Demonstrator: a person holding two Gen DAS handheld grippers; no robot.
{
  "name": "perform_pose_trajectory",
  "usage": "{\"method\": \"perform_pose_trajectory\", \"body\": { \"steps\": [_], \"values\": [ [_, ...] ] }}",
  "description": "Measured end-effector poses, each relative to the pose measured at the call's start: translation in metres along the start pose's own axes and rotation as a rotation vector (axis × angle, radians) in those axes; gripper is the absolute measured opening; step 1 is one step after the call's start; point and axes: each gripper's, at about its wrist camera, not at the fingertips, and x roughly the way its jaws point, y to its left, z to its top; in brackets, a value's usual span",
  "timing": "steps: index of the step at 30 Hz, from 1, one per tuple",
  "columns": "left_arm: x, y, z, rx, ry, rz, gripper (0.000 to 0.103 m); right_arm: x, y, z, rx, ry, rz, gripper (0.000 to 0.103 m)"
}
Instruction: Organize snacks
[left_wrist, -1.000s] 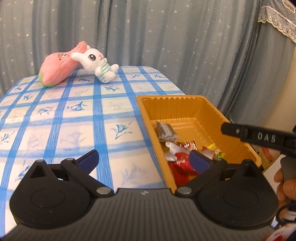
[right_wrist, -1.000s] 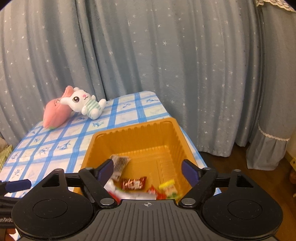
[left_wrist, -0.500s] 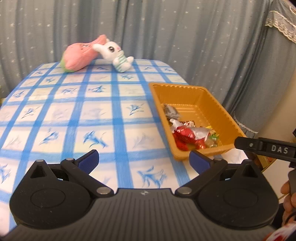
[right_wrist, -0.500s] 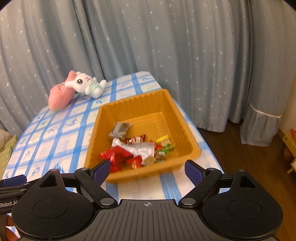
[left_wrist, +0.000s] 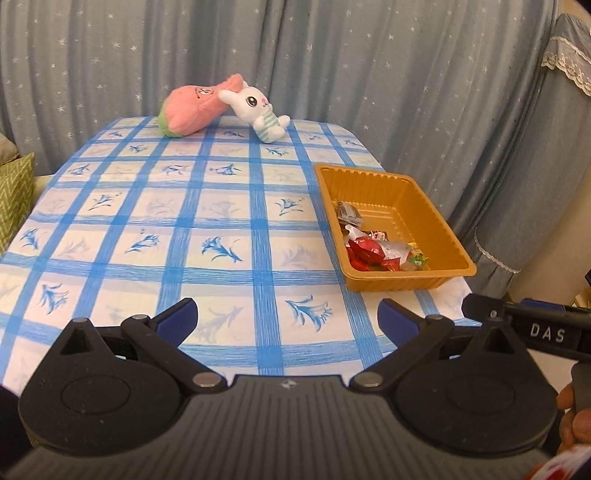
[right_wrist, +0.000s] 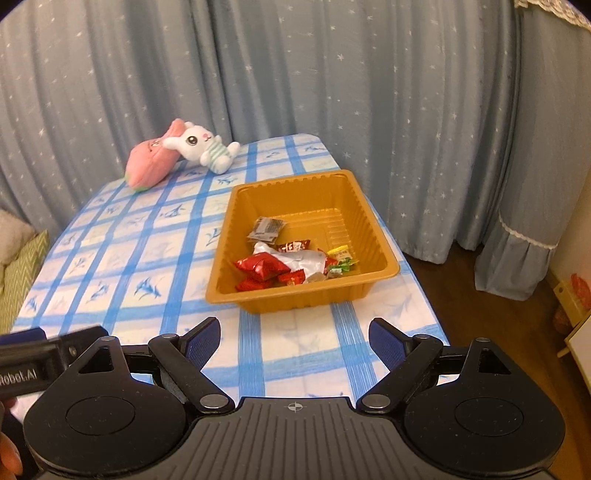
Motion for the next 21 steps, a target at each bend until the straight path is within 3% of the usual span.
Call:
{"method": "perform_pose_trajectory", "body": {
  "steps": [21],
  "values": [
    [-0.059,-0.005,-0.020,0.006,0.001,0.015,0.103,-0.071,0.017,-0.014,-0.110,-0.028,-0.005,0.087]
  ]
}}
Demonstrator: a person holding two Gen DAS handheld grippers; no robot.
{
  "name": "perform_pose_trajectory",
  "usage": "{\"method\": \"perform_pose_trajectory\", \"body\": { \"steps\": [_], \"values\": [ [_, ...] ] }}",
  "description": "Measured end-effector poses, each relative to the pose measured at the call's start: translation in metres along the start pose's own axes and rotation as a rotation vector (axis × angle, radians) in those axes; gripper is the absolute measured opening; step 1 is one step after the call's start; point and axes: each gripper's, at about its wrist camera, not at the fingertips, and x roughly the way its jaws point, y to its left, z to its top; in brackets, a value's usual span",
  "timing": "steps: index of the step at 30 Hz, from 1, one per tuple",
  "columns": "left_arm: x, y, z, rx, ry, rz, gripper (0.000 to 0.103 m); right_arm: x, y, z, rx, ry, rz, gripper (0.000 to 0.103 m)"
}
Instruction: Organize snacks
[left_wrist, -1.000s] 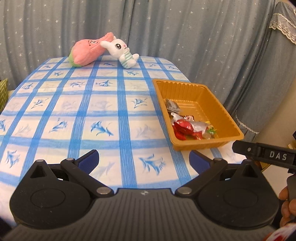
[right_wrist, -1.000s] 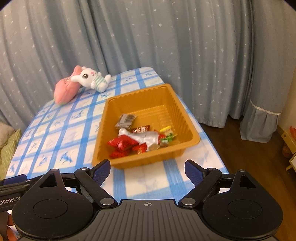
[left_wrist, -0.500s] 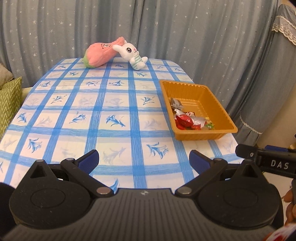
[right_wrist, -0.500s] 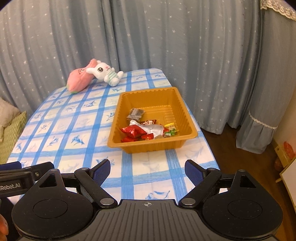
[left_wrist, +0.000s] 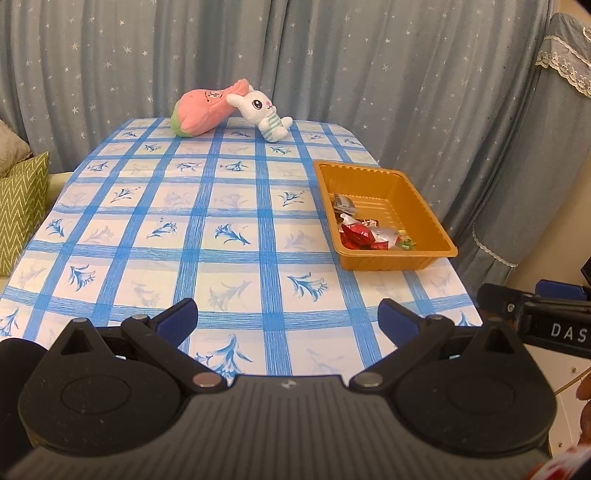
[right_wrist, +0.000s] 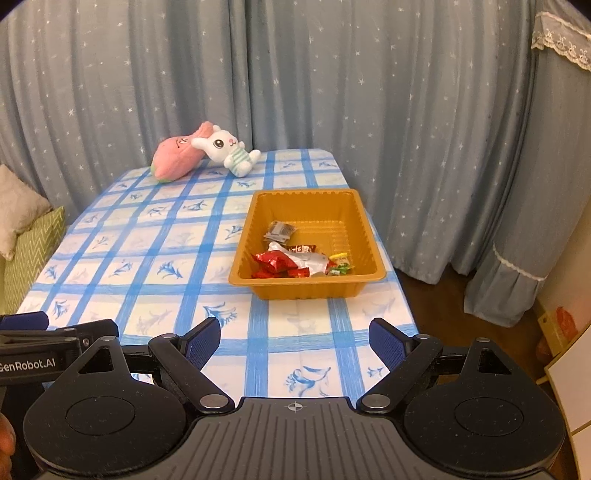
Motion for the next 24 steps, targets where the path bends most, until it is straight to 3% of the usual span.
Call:
{"method": "perform_pose_trajectory", "body": {
  "steps": [24],
  "values": [
    [-0.010,-0.007,-0.001,0.026,-0.011,-0.008,0.103,-0.021,0.001,-0.006,0.002,-0.020,-0.010,0.087]
  ]
}}
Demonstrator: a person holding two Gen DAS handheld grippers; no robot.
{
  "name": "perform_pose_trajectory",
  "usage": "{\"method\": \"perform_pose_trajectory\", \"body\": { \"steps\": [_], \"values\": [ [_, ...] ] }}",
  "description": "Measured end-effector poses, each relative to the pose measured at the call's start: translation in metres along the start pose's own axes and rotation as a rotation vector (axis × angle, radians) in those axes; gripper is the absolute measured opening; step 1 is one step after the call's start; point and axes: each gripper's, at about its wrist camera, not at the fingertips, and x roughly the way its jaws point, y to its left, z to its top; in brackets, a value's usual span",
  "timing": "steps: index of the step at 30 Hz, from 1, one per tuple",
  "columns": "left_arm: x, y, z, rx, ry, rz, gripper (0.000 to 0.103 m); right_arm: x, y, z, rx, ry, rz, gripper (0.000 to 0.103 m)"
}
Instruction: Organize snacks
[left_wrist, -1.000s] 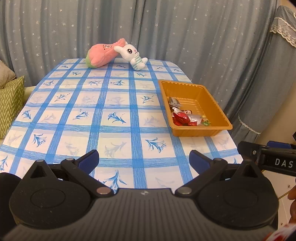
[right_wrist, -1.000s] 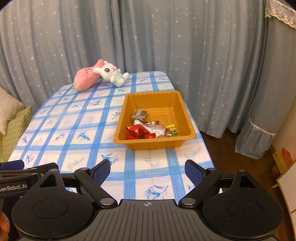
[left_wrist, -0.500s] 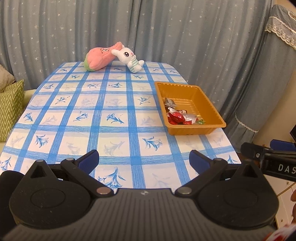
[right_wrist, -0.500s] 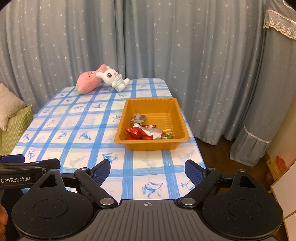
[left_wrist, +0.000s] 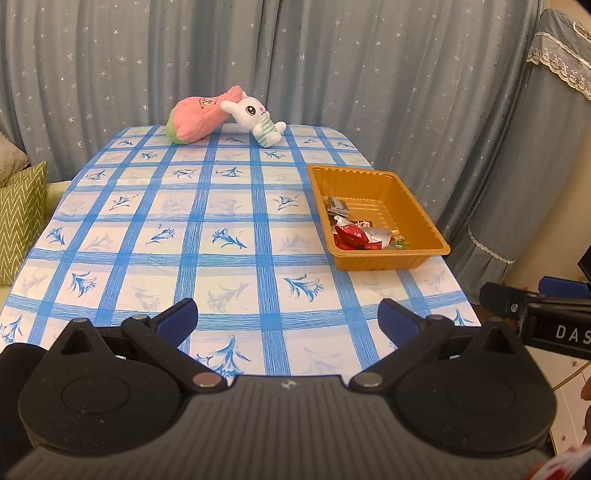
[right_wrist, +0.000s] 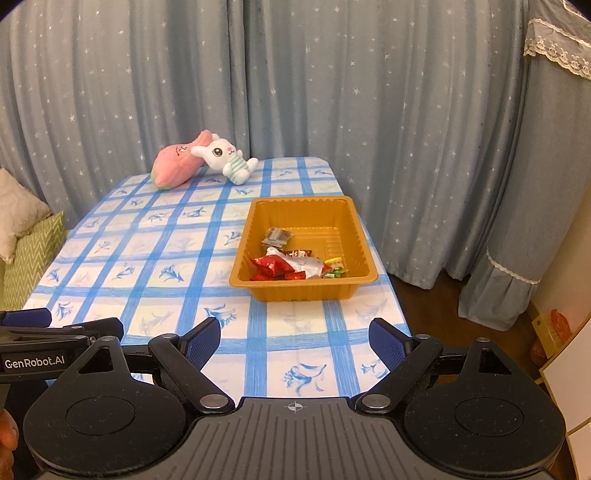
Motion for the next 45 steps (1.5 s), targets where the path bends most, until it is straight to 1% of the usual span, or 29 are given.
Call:
{"method": "perform_pose_trajectory", "body": {
  "steps": [45],
  "values": [
    [0.0006,0.0020,0.0001,-0.001,0.000,-0.001,0.103,-0.0005,0.0012,0.0021,-0.001,0.000,0.001,0.087]
  ]
}}
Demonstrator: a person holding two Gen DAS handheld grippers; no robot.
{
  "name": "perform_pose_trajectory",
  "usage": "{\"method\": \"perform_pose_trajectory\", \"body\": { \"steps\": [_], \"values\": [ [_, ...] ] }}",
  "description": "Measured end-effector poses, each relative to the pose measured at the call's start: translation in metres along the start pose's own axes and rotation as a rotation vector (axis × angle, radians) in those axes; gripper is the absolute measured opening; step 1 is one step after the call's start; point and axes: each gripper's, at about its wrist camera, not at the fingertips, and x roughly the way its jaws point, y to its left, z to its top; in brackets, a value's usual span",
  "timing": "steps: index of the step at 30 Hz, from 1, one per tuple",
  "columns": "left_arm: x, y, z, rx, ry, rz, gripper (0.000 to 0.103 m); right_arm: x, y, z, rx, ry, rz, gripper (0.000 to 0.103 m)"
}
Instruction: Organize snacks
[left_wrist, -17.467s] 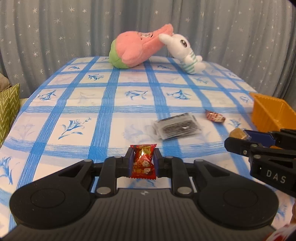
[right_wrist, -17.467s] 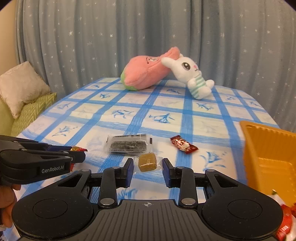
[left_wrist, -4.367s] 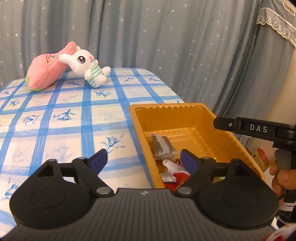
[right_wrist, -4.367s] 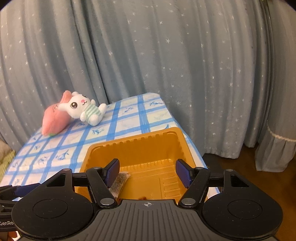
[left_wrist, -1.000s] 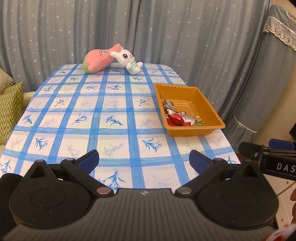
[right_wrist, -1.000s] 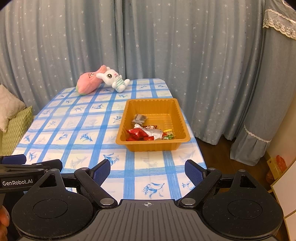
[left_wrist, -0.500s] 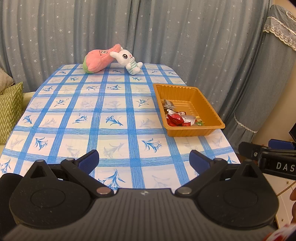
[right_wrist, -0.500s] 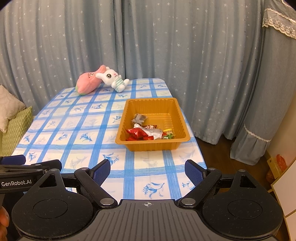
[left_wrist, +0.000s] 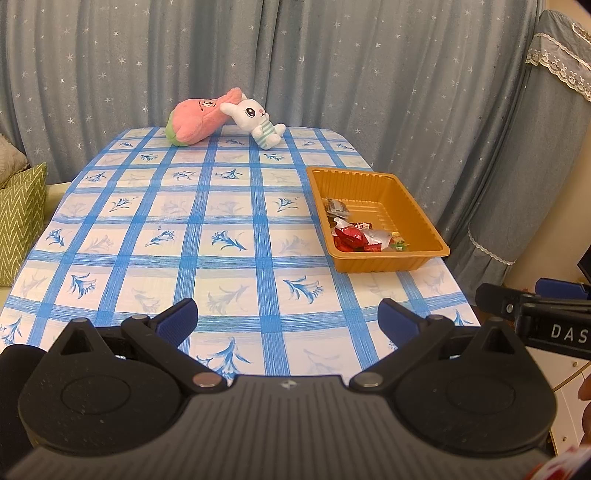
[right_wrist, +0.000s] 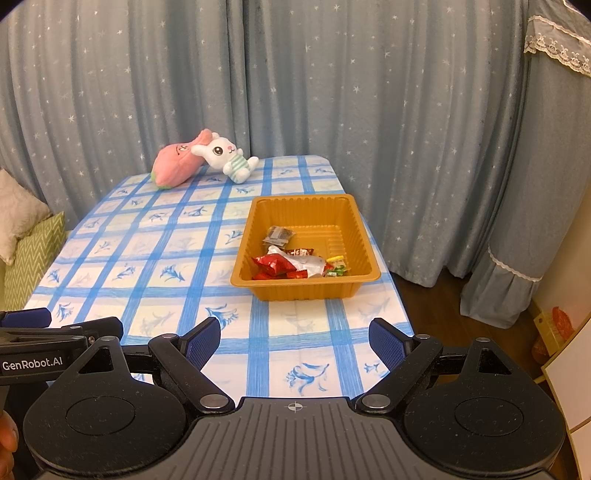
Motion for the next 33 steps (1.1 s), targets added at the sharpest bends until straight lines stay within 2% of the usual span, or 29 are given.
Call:
{"method": "perform_pose_trajectory", "body": {
  "steps": [33],
  "values": [
    [-0.0005,-0.0004,-0.0001,0.000,-0.010,0.000,0.103,0.0004,-0.0006,-0.0006,0.001,0.001,0.001,0.087]
  ]
}}
